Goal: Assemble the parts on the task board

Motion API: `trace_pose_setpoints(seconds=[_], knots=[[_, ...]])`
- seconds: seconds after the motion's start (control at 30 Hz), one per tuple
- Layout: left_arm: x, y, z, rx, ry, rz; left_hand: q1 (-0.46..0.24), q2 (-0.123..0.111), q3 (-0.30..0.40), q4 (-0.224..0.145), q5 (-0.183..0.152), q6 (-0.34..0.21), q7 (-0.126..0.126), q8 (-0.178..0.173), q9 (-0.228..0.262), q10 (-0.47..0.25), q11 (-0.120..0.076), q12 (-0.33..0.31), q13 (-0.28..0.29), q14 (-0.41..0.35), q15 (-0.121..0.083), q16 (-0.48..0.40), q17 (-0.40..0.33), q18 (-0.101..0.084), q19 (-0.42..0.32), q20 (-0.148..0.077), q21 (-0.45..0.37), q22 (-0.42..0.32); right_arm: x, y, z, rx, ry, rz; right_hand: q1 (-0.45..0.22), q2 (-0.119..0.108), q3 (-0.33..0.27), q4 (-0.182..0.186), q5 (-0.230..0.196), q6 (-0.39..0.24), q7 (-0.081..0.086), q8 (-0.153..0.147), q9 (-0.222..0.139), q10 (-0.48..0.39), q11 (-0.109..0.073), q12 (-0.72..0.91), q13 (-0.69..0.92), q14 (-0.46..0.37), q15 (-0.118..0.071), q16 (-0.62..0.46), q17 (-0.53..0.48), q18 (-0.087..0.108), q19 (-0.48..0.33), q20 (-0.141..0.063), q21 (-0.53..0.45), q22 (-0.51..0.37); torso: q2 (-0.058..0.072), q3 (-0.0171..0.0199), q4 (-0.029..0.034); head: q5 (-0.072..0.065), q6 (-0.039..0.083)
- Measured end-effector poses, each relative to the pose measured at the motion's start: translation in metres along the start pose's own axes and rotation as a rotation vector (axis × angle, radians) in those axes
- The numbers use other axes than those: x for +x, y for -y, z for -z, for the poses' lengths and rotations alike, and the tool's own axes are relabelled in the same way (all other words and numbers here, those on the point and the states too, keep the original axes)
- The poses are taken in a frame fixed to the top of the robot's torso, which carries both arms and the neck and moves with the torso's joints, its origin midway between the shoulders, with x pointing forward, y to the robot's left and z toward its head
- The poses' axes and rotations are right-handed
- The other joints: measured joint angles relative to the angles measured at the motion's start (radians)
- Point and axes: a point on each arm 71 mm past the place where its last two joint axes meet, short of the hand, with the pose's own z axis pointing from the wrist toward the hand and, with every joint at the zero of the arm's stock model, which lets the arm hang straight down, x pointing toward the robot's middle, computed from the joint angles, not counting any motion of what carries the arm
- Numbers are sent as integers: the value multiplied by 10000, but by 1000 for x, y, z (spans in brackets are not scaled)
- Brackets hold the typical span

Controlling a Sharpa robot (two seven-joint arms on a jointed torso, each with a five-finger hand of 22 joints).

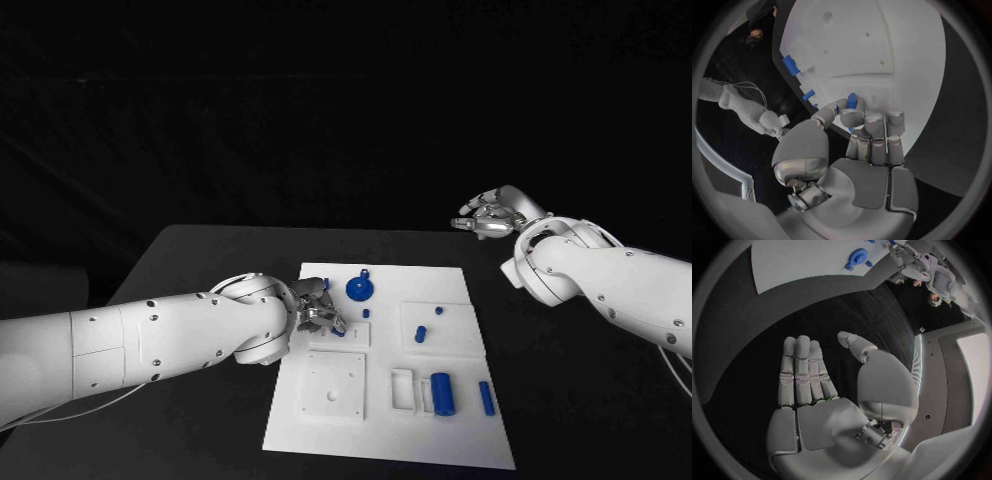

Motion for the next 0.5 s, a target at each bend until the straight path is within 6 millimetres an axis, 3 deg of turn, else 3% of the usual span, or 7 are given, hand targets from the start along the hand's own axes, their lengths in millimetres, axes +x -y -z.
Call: trace_pose_setpoints(seconds=[0.5], knots=[[1,4,1,221,112,-612,-71,71,40,65,-209,0,0,61,205,-1,0,131,-39,0,0,146,-55,0,0,0,71,-67,0,0,0,0,-1,-2,0,0,0,0,0,0,-5,0,-1,-34,37,0,-20,0,0,0,0,-1,-22,22,1,12,0,1,-3,-12,-17]])
